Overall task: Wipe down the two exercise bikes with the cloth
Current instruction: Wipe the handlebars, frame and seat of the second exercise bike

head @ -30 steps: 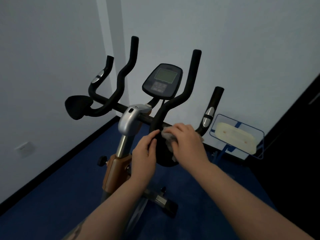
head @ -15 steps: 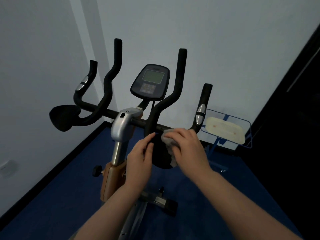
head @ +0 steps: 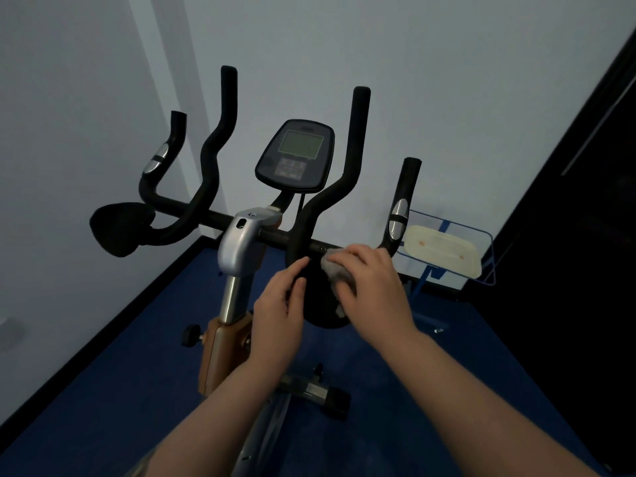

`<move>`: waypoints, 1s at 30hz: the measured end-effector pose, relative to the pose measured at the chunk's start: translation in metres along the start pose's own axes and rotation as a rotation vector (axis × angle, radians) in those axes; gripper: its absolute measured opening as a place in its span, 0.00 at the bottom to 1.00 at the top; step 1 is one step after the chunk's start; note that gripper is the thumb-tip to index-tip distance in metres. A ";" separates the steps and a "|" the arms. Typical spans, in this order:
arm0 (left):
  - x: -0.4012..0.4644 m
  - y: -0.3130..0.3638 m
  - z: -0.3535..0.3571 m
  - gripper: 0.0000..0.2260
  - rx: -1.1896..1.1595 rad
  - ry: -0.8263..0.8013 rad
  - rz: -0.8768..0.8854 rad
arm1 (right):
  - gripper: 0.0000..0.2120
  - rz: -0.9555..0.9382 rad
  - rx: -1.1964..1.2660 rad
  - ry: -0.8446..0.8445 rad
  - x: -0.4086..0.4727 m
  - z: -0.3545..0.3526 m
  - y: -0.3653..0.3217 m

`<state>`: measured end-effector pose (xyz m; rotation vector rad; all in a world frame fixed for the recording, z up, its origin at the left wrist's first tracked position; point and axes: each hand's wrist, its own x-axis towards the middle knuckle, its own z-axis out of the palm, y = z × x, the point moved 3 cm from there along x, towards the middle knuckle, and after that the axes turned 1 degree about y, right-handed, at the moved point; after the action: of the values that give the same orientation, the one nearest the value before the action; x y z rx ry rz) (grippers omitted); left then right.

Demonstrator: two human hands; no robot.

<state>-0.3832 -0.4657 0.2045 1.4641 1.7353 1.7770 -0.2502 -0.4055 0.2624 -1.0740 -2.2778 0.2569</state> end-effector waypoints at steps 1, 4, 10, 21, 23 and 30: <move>0.001 0.000 -0.001 0.16 0.003 0.002 0.006 | 0.14 -0.019 -0.015 0.018 -0.010 0.001 0.000; 0.001 -0.003 0.000 0.15 0.013 0.011 -0.005 | 0.16 -0.055 0.028 0.055 -0.032 -0.001 0.000; -0.001 0.001 0.001 0.15 0.041 0.043 0.011 | 0.05 -0.125 0.183 -0.015 0.005 -0.014 -0.002; -0.005 0.002 0.003 0.15 0.011 0.065 -0.063 | 0.12 -0.229 -0.047 -0.140 -0.012 0.000 0.007; -0.006 0.004 0.004 0.15 -0.013 0.066 -0.077 | 0.10 -0.235 0.087 -0.131 0.007 -0.005 0.005; -0.003 0.010 -0.004 0.16 -0.149 -0.047 -0.232 | 0.11 -0.296 0.049 -0.096 -0.004 0.011 -0.001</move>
<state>-0.3806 -0.4726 0.2125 1.1832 1.6357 1.6963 -0.2555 -0.4085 0.2527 -0.7000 -2.4649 0.2460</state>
